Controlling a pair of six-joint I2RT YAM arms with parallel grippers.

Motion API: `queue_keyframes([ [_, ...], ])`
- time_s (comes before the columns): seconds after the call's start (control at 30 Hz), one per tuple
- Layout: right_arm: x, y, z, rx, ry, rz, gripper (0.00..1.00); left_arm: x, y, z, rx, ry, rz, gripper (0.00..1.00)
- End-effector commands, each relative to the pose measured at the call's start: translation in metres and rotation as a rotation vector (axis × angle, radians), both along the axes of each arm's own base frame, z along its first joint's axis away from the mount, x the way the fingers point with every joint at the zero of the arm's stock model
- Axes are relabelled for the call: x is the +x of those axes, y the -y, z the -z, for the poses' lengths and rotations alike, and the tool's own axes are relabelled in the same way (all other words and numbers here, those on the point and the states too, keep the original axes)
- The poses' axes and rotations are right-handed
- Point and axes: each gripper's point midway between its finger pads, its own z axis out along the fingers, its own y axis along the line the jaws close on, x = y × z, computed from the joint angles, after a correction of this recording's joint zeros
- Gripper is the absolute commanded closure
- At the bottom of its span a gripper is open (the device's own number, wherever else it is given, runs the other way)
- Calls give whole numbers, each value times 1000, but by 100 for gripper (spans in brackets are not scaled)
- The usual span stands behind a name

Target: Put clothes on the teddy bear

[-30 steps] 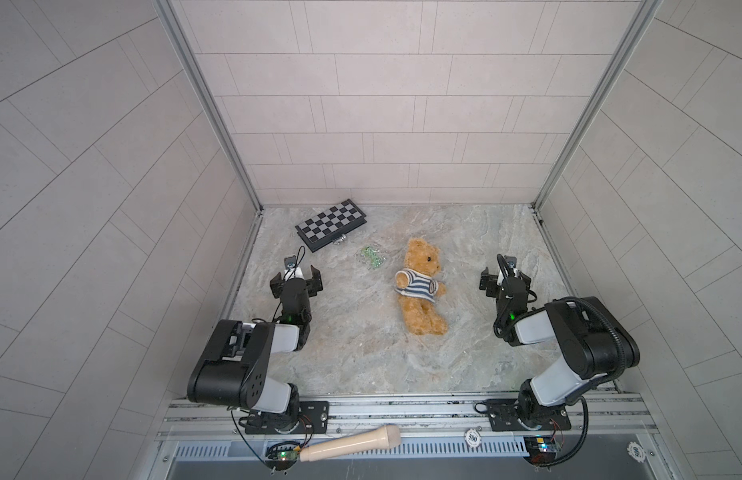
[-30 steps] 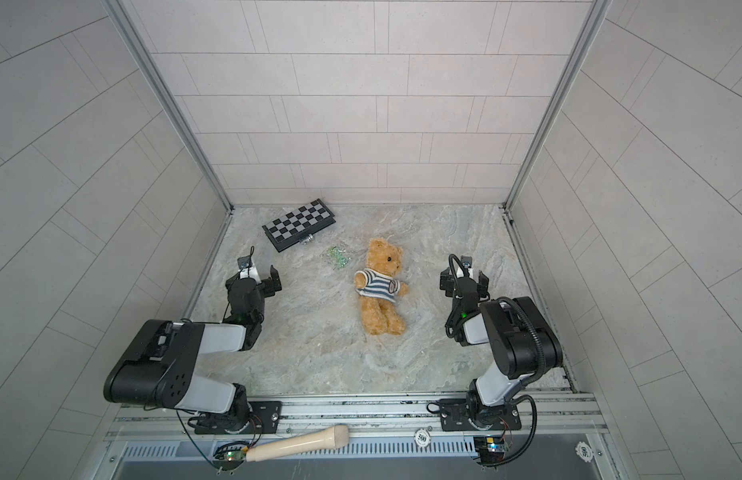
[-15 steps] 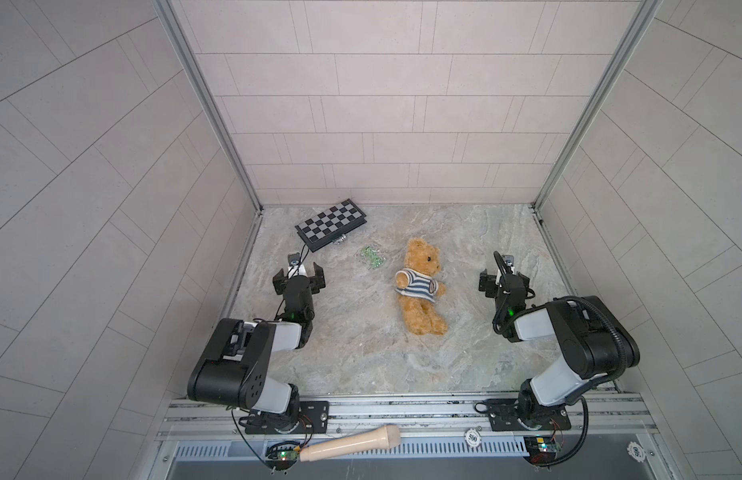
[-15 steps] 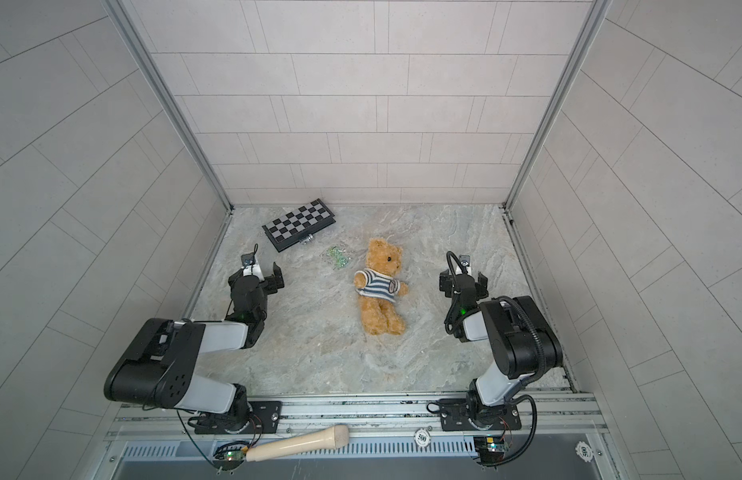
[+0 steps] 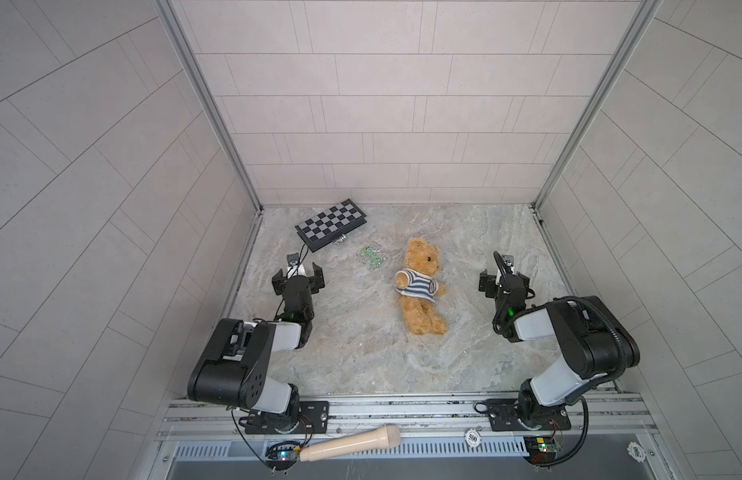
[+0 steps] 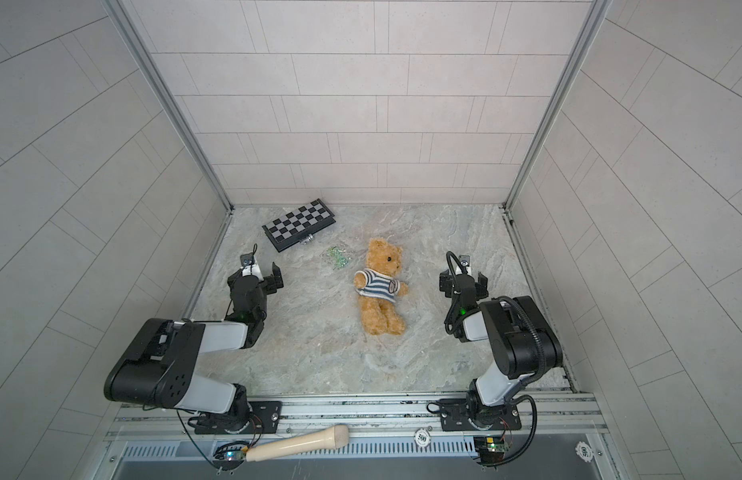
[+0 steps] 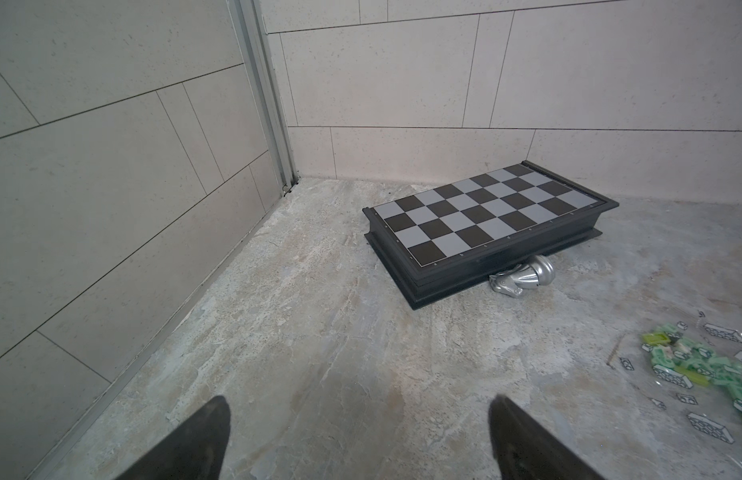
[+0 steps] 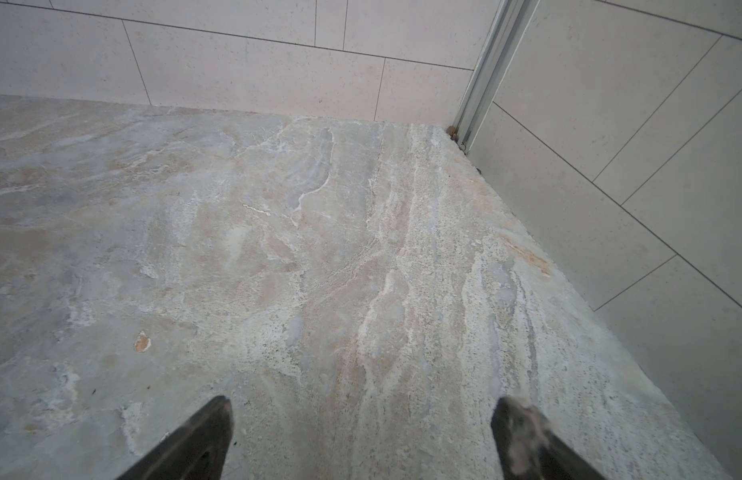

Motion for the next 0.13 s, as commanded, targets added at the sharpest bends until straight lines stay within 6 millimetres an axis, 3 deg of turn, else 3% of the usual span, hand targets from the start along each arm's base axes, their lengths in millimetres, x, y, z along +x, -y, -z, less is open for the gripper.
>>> queue_keyframes([
  [0.0,3,4,-12,-15,32,18,0,5,1,-5,15,9,-2,0],
  [0.1,2,-1,-12,-8,39,-14,0,4,1,-6,14,13,-2,0],
])
